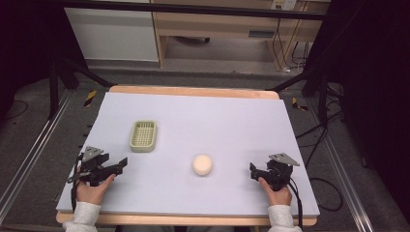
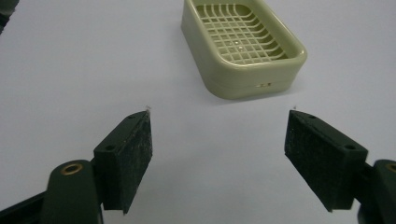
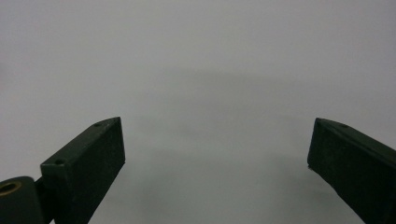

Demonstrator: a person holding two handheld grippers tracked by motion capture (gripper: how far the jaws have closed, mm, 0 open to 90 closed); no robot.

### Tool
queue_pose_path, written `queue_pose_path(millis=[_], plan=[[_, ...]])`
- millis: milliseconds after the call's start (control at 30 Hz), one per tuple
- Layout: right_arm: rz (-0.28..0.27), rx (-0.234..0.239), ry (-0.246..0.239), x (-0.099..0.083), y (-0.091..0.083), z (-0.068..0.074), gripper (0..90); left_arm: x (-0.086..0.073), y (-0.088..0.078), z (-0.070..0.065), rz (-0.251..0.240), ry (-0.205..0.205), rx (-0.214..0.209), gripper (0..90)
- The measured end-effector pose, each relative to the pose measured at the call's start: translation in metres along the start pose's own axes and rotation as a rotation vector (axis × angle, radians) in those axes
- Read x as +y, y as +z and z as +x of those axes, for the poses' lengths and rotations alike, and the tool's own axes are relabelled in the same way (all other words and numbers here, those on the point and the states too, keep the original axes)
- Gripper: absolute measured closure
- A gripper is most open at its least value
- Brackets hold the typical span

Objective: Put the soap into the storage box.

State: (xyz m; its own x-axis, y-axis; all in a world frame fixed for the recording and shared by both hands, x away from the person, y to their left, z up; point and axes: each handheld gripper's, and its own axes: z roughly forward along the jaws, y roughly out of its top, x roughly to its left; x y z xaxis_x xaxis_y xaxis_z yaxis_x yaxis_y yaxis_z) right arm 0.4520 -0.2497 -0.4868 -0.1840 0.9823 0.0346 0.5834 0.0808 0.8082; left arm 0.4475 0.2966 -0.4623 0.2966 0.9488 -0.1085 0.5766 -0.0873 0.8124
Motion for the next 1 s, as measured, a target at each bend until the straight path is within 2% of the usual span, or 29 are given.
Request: queue_pose_path(millis=[233, 267, 367, 433, 633, 733, 1000], plan=[[-0.011, -0.007, -0.005, 0.000, -0.001, -0.001, 4.5, 0.003, -0.003, -0.010, -0.018, 0.019, -0.030, 25.3], [-0.015, -0.006, 0.000, 0.000, -0.001, -0.001, 4.5, 0.003, -0.003, -0.013, -0.017, 0.030, -0.035, 25.4], [-0.034, 0.002, 0.016, 0.000, -0.002, -0.001, 4.5, 0.003, -0.003, -0.016, -0.021, 0.032, -0.043, 25.4], [-0.052, 0.002, 0.024, 0.000, -0.003, -0.001, 4.4, 0.004, -0.004, -0.020, -0.016, 0.039, -0.066, 25.3], [-0.039, -0.001, 0.005, -0.001, -0.002, 0.001, 4.4, 0.005, -0.004, -0.026, -0.009, 0.058, -0.088, 25.3], [-0.035, 0.001, 0.010, 0.000, -0.002, 0.001, 4.4, 0.006, -0.003, -0.028, -0.009, 0.055, -0.094, 25.3], [-0.027, -0.006, 0.000, 0.000, -0.001, 0.002, 4.6, 0.008, -0.002, -0.033, 0.011, 0.080, -0.114, 25.1]])
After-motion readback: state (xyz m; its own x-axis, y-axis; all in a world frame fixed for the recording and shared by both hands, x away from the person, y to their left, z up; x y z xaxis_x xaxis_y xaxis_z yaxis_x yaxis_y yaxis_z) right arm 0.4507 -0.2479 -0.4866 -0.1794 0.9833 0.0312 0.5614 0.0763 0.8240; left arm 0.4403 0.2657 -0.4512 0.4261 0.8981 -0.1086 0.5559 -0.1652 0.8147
